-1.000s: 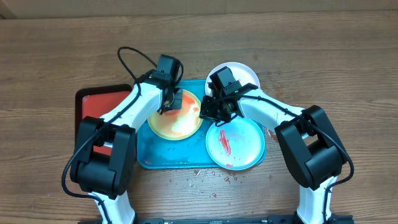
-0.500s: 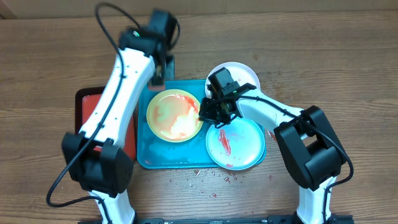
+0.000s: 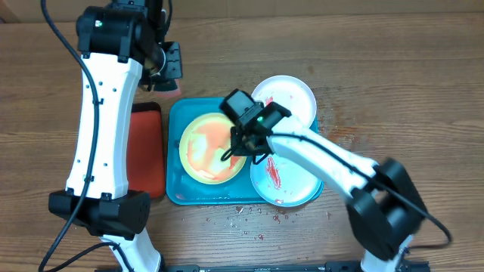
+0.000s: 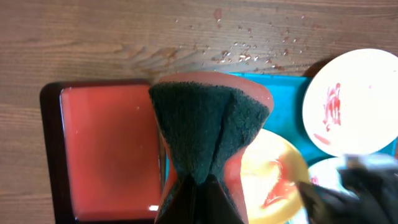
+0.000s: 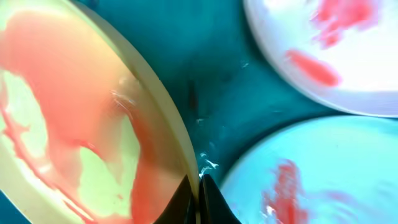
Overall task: Clean dirty plates on tray and stack at the side
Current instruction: 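Lift the sponge away from the plate with the left gripper, then lift the yellow plate with the right gripper and place it right of the tray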
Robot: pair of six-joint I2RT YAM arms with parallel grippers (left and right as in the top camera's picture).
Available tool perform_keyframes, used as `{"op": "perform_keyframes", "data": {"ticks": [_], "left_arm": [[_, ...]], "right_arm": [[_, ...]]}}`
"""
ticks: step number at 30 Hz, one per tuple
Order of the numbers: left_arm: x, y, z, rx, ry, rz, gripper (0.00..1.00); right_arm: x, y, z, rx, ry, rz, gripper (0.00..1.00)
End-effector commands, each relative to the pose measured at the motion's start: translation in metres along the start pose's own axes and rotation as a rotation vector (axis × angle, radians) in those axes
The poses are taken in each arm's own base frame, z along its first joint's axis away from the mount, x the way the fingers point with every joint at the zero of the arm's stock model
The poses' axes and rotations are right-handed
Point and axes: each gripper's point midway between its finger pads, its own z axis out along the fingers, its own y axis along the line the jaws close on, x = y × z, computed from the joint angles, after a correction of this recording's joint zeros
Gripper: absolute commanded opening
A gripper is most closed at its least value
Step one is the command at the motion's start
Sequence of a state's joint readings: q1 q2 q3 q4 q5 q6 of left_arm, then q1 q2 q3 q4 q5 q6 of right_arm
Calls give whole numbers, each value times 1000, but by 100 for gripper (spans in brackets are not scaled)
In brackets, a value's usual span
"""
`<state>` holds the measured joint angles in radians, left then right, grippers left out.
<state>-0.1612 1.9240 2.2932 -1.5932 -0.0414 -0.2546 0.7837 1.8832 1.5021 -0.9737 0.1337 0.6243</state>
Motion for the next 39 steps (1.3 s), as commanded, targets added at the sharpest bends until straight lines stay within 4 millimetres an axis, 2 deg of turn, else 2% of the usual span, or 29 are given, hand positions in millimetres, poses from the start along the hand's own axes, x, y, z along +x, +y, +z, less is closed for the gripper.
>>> {"op": "perform_keyframes", "data": {"ticks": [1,6,11,17,24,39], "left_arm": [[9,-4,9,17,45,26,4],[20,-2,25,3,103,28,5],[26,0,39,-6,135,29,4],[25,-1,42,-5,132,29,4],[23,-1,43,-3,125,29,4],[18,-2,43,-1,103,27,4]], "right_arm": [[-37,-11,-64,156,-295,-37,4],[-36,-16,-111,317,-492,-112,4],[-34,-19,-146,463,-667,-157,4],[-34,-17,-180,597,-836,-215,4],[-34,-9,-231,750,-1093,-239,4],[-31,-6,-236,760,-1105,-264,4]]}}
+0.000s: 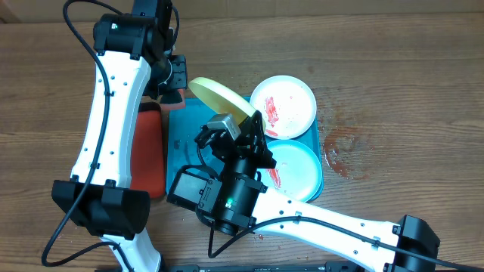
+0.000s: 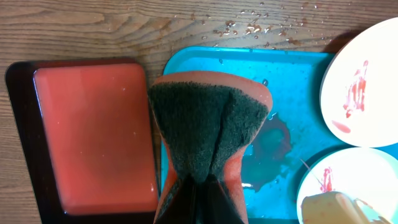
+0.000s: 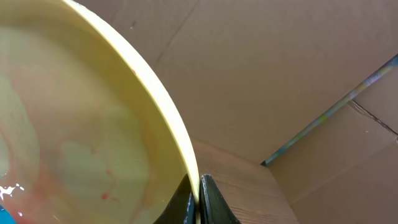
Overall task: Clean dirty plates on tray and stack at the side
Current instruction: 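Lift the yellow plate with the right gripper and place it right of the tray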
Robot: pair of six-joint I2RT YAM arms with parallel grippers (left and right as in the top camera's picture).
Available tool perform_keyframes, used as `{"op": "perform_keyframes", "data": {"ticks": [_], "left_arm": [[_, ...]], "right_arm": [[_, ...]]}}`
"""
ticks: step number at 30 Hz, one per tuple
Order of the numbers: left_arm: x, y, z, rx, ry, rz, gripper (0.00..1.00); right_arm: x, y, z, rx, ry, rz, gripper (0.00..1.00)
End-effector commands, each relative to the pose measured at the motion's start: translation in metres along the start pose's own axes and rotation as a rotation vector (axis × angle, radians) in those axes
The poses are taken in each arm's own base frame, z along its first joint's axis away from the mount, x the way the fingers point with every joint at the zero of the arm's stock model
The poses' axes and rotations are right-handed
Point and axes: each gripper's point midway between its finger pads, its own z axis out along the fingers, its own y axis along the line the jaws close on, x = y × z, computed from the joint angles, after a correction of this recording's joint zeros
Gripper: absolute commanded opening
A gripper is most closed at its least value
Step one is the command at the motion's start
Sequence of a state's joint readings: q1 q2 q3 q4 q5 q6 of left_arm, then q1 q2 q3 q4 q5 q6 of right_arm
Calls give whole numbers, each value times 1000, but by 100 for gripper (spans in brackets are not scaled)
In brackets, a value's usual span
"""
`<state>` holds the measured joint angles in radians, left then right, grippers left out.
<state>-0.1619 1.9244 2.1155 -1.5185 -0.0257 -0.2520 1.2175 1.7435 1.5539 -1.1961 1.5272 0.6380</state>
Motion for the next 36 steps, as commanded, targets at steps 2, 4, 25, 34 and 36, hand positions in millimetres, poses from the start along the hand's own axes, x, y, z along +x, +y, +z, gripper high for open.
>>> {"op": "perform_keyframes", "data": {"ticks": [2,4,25,34,36], "left_arm": [[0,-1,0,8,-1,20,4],[-1,0,0,7,-1,18,4],[-3,8,1,3,-2,-4,4],[-3,8,1,3,-2,-4,4],[-2,8,1,3,-1,-4,4]], "right_arm": [[-15,-19,-1,29,-29,63,4],[-15,-18,-1,27,-28,63,4],[25,-7,-4,-90,142,167,4],[22,-10,-3,-75,124,164,4],[21,-12,-3,-68,115,164,4]]}}
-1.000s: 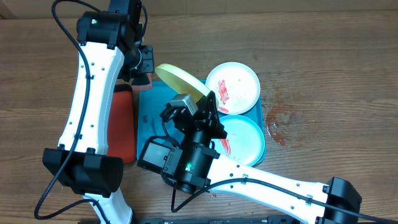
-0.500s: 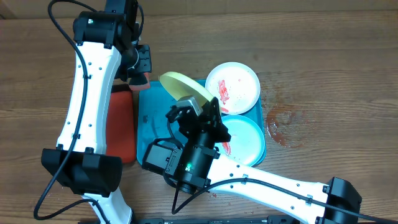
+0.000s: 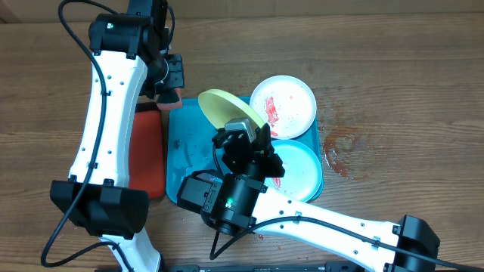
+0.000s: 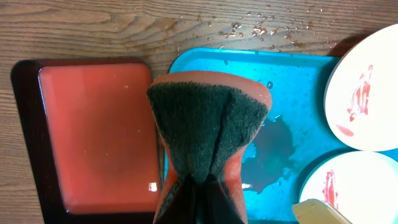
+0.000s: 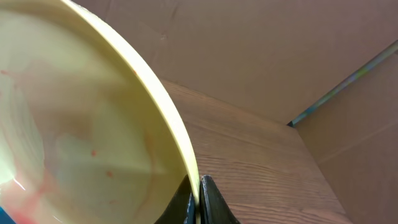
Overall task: Clean dirty plates on tray and stack at the side
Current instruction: 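Lift the yellow plate with the right gripper and place it right of the tray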
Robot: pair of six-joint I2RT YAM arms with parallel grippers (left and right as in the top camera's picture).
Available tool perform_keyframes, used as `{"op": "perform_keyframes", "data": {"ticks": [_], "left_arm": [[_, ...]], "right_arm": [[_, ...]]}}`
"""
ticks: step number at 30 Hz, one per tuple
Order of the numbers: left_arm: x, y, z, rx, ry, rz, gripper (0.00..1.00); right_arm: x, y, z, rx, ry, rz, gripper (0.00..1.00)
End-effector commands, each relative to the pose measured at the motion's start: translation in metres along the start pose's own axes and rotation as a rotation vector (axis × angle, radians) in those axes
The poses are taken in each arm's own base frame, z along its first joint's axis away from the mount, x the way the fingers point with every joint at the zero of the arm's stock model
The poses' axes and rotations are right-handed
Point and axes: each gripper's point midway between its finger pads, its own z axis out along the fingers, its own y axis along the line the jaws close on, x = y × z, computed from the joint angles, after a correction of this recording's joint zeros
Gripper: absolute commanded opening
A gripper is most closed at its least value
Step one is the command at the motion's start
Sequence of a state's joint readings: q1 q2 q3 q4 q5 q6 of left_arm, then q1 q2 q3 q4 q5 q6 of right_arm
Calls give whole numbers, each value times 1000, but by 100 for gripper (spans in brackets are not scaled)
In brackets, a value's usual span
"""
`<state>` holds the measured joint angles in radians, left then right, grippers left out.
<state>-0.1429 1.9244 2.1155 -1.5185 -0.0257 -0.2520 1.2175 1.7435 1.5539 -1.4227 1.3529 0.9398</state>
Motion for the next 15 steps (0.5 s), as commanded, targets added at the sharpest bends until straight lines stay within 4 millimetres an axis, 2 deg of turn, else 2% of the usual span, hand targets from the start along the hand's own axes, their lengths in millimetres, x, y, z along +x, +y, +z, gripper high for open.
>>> {"op": "perform_keyframes", "data": {"ticks": [1,5,10,15], "left_arm": [[-1,1,0,7,0,14,4],[0,1,0,7,1,14,4],[1,1,0,5,7,14,4],[1,1,0,5,8,14,4]], "right_arm": [[-17,-14,-4,12,-45,91,4],[-13,-12,-3,-2,-20,154,4],[15,0,5,-50,151,321,4],[23,-1,10,-31,181,381,4]]}}
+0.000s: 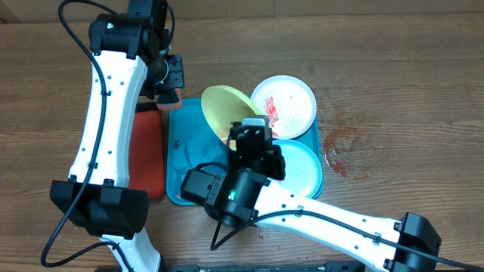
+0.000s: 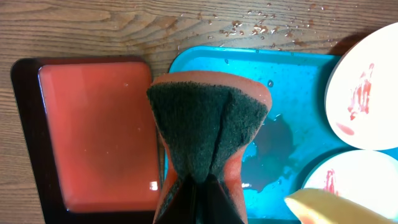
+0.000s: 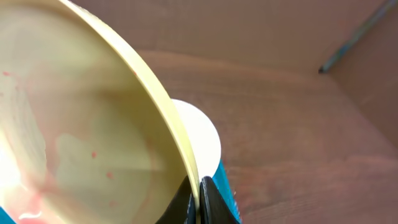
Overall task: Clean dirty plates on tray and stack at the side
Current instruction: 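Lift the yellow plate with the right gripper and place it right of the tray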
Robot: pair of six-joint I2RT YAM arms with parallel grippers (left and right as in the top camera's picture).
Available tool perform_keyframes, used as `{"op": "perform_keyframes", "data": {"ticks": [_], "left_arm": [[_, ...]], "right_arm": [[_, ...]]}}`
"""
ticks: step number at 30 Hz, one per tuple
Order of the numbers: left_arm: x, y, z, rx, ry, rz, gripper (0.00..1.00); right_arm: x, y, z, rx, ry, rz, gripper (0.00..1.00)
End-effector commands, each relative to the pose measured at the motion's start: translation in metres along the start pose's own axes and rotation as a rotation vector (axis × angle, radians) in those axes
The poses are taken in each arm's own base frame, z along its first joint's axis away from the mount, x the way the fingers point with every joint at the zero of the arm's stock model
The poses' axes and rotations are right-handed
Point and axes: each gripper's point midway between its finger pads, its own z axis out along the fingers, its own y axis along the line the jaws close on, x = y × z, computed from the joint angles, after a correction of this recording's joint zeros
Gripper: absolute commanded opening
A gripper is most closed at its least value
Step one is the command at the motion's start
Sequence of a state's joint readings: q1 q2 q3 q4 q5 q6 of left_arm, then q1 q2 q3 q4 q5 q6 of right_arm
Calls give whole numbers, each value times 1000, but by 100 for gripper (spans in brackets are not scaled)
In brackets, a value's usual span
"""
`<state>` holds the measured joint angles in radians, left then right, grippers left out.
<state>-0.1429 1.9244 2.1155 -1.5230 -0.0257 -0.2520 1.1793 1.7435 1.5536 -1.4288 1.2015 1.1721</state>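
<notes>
My right gripper [image 3: 199,186] is shut on the rim of the yellow plate [image 1: 225,112], holding it tilted above the blue tray [image 1: 189,151]; pink smears remain on its face [image 3: 81,155]. My left gripper [image 2: 202,186] is shut on a red sponge with a dark scouring pad [image 2: 208,130], held over the tray's left edge [image 2: 186,62]. A white plate with red stains [image 1: 287,102] lies at the tray's far right corner. A light blue plate with a red smear [image 1: 299,170] lies on the tray's right side.
A dark tray of red liquid [image 2: 93,130] sits left of the blue tray. Water drops and crumbs dot the wood [image 2: 261,25] beyond the tray and near its front edge. A wet patch [image 2: 273,140] marks the tray's middle.
The yellow plate in my right gripper has tipped further, its face turned more towards the overhead camera. The left gripper and sponge have stayed where they were.
The yellow plate first lay flat on the tray with my right gripper shut on its rim. It was then lifted and tilted above the tray's far side. The left gripper with the sponge shifted from over the red-liquid tray towards the blue tray's left edge.
</notes>
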Motion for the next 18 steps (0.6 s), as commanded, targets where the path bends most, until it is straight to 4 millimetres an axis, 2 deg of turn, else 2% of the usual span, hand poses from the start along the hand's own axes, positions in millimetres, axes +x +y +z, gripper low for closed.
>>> {"op": "perform_keyframes", "data": {"ticks": [1,5,8,13,18], "left_arm": [[0,1,0,6,4,14,4],[0,1,0,7,1,14,4],[0,0,0,9,3,14,4],[1,-3,0,24,8,15,4],[1,-3,0,25,7,15,4]], "right_arm": [[-2,-7,0,-7,24,144,4],[-3,-8,1,-4,23,153,4],[5,-13,7,7,93,200,4],[27,-31,32,41,335,258,4],[29,-47,58,-41,530,245,3]]}}
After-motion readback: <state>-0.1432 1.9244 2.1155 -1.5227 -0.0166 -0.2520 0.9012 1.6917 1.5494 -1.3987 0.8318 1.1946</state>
